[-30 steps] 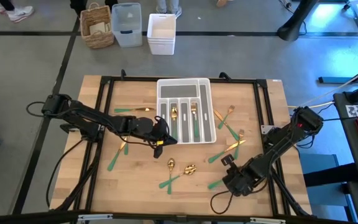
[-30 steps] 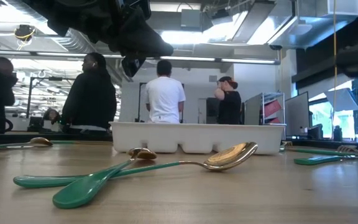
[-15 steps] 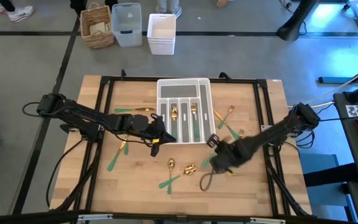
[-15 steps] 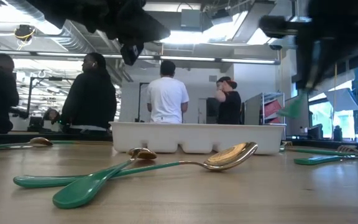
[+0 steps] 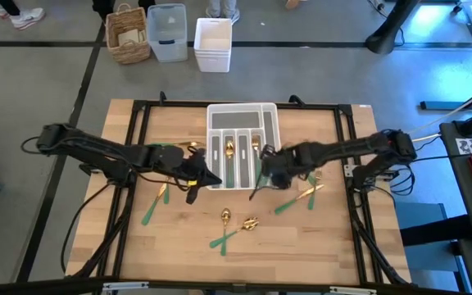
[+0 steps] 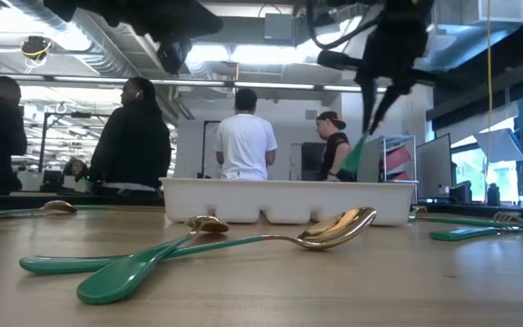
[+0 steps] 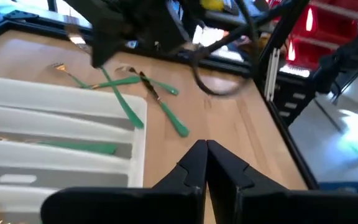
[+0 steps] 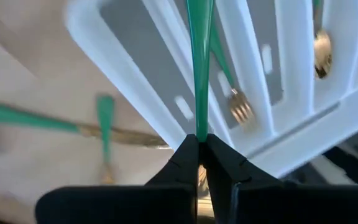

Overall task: Sort silverware
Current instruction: Put the bottom right fork into the silverware organizer

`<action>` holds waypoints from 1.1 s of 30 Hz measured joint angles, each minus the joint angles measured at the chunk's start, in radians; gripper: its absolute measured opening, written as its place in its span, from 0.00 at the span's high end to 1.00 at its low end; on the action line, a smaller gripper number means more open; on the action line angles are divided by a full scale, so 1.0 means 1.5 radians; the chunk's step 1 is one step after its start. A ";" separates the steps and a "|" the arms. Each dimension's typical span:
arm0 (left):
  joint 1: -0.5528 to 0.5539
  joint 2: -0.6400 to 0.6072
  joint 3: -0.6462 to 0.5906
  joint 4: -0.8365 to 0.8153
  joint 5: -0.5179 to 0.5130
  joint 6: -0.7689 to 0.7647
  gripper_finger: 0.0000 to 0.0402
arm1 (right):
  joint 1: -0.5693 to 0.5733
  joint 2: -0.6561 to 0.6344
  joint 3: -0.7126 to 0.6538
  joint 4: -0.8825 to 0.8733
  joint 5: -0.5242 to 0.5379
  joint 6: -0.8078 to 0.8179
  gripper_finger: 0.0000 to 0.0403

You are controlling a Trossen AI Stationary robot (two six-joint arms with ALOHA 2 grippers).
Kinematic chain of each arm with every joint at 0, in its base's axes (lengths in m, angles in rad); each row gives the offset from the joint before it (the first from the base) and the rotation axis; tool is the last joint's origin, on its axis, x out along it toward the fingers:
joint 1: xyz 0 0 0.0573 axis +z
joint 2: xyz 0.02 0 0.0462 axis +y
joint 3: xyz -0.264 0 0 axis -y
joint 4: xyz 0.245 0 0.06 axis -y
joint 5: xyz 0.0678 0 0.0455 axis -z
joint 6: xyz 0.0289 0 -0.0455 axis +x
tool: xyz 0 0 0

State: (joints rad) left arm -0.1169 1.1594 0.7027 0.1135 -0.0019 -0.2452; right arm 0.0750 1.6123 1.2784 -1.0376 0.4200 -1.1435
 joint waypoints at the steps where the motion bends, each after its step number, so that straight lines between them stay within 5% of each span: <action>1: 0.000 -0.006 0.000 -0.012 0.000 0.008 1.00 | -0.013 0.000 0.001 0.004 0.000 -0.034 0.96; 17: 0.001 -0.022 0.000 -0.036 -0.009 0.064 0.99 | -0.104 0.065 0.001 0.162 -0.024 -0.380 0.96; 33: 0.001 -0.021 0.000 -0.075 -0.026 0.067 0.99 | -0.121 0.138 0.001 0.233 -0.118 -0.413 0.93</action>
State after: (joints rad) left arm -0.1151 1.1282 0.7021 0.0004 -0.0414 -0.1454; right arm -0.1067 1.8187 1.2793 -0.6887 0.2431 -1.7628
